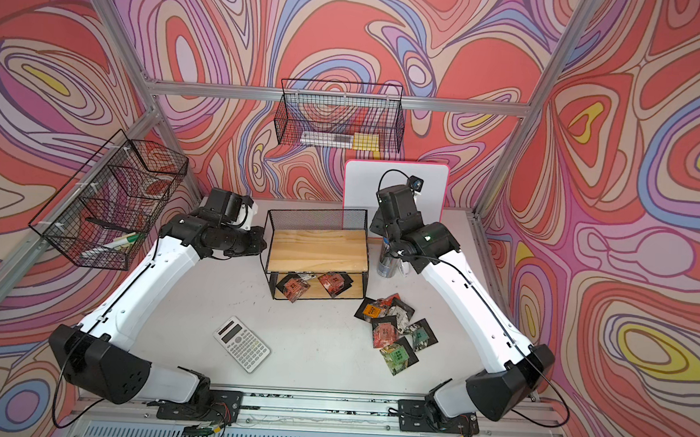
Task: Remove the tea bags from the shelf
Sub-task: Place the tea bag at the center of the board.
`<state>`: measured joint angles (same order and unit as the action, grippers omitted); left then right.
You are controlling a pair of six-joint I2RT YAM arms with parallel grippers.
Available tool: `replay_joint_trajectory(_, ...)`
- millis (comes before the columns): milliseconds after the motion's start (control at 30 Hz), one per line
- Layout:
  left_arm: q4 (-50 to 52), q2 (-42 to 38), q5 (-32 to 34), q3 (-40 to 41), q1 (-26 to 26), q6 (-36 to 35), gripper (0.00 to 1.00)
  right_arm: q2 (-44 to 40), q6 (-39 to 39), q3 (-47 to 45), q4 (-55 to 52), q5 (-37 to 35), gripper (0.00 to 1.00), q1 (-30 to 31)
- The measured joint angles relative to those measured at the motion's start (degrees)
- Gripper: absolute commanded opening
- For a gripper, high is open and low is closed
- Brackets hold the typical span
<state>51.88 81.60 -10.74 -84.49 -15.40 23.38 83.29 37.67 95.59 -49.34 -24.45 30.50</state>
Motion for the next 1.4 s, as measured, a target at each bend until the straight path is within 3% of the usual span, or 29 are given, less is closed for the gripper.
replay_joint_trajectory(267,0.0,0.1,0.0,0.0,0.0,0.0,0.00,-5.3,2.8,-8.1,-3.3,1.0,0.02,-0.4)
replay_joint_trajectory(500,0.0,0.1,0.0,-0.1,0.0,0.0,0.00,-9.3,9.9,-28.1,-3.5,9.8,0.03,-1.9)
replay_joint_trajectory(667,0.0,0.1,0.0,-0.1,0.0,0.0,0.00,-9.4,13.8,-37.3,-0.2,15.9,0.06,-3.6)
replay_joint_trajectory(1100,0.0,0.1,0.0,-0.1,0.0,0.0,0.00,-1.4,14.2,-43.1,13.9,21.4,0.19,-6.2)
replay_joint_trajectory(1400,0.0,0.1,0.0,-0.1,0.0,0.0,0.00,-0.1,14.3,-46.4,20.3,24.0,0.36,-7.4)
